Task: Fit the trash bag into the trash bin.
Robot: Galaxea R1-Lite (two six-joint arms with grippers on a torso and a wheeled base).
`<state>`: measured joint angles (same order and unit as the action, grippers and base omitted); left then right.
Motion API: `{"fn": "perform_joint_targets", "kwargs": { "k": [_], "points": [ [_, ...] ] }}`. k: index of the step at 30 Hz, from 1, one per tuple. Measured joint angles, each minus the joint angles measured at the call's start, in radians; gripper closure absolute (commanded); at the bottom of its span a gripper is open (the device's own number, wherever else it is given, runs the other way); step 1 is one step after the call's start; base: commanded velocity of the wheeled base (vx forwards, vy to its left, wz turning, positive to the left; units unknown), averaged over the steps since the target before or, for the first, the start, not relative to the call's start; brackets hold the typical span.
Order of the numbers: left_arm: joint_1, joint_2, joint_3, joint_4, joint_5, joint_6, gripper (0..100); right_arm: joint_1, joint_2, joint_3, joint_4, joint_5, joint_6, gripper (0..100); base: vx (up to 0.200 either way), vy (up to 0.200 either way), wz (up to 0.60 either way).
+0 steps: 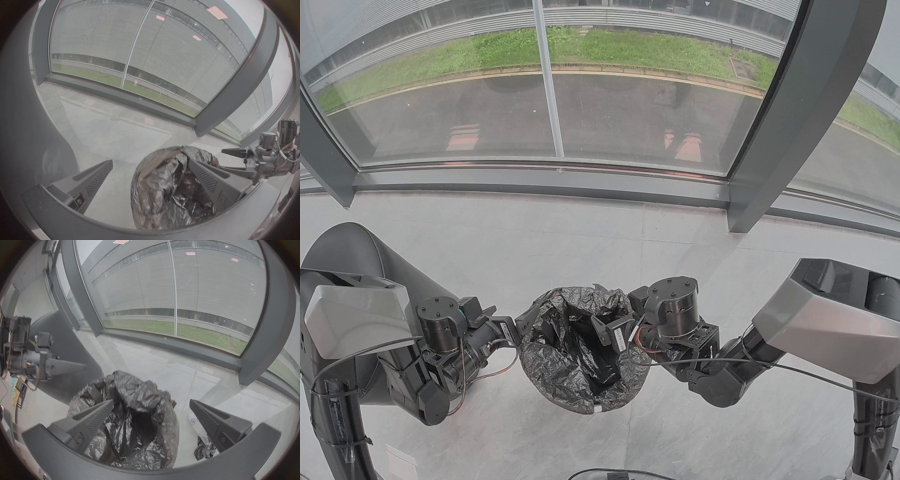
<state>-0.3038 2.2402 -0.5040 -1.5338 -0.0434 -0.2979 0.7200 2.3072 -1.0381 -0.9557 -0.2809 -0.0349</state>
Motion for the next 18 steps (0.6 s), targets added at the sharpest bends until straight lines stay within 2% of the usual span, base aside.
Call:
{"fn": "perform_joint_targets", "kwargs": {
  "k": [6,11,18],
  "points": [
    [-0.032,0.035,0.056,-0.016,0.011,0.021,0,-0.009,0.061,-0.012,0.0,-0.006,-0.004,0,0.0,0.0,0.0],
    [-0.05,0.082,0.053,-0.016,0.017,0.062,0,-0.037,0.089,-0.029,-0.001,-0.007,-0.004,0,0.0,0.0,0.0],
    [-0.062,0.114,0.044,-0.017,0.022,0.071,0,-0.067,0.118,-0.055,-0.001,-0.008,-0.006,0,0.0,0.0,0.0]
  ]
}}
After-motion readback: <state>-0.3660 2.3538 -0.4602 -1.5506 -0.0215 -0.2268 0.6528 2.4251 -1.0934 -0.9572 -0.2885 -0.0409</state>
